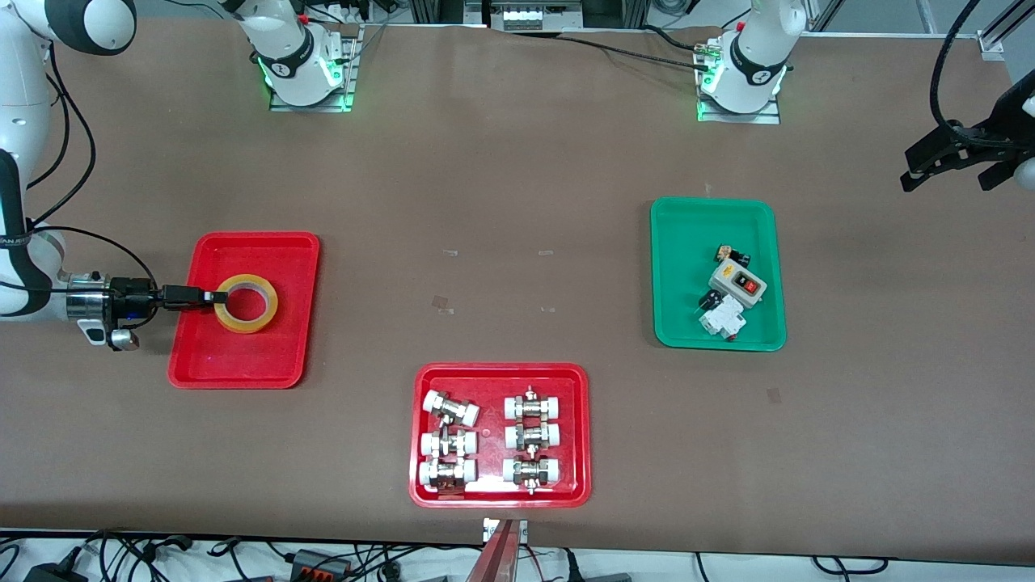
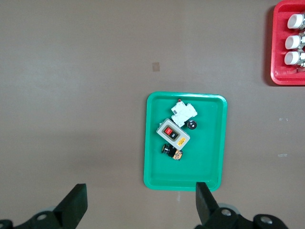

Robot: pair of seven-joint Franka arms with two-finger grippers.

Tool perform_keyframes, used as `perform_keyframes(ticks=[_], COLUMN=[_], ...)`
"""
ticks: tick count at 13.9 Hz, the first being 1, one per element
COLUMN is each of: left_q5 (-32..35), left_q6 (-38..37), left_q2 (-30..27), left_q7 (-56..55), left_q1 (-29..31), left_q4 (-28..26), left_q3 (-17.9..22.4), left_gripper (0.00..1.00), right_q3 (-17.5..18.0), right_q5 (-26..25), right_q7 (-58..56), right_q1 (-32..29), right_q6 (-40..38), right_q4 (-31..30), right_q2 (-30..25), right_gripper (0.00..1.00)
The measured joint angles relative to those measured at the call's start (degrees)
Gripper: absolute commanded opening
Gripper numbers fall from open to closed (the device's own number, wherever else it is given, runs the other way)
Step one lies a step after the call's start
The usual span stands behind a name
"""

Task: Left arm passes tape to right arm into tray
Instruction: 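Lower the tape into the empty red tray with the right gripper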

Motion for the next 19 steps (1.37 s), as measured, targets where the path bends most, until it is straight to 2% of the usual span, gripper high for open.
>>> perform_keyframes(ticks=[4,13,19], left_q5=[0.0,0.0,0.0], left_q6=[-0.07,-0.39,-0.39], left_q2=[0.07,1.42,1.42], left_q7=[0.01,3.81,4.44], left_q1=[0.28,0.52,0.53], left_q4=[0.0,-0.01,0.0], left_q3=[0.16,0.45,0.46], left_gripper=[1.0,1.0,1.0], right_q3=[0.51,1.03,1.02], right_q5=[-0.25,-12.9,-14.53], right_q7=[-0.57,-0.72,-0.68], right_q1=[0.28,5.57,9.01], right_q6=[1.72,10.46,12.09], right_q4=[0.61,4.31,4.41], right_q2=[0.59,-0.06,-2.62], right_gripper=[1.0,1.0,1.0])
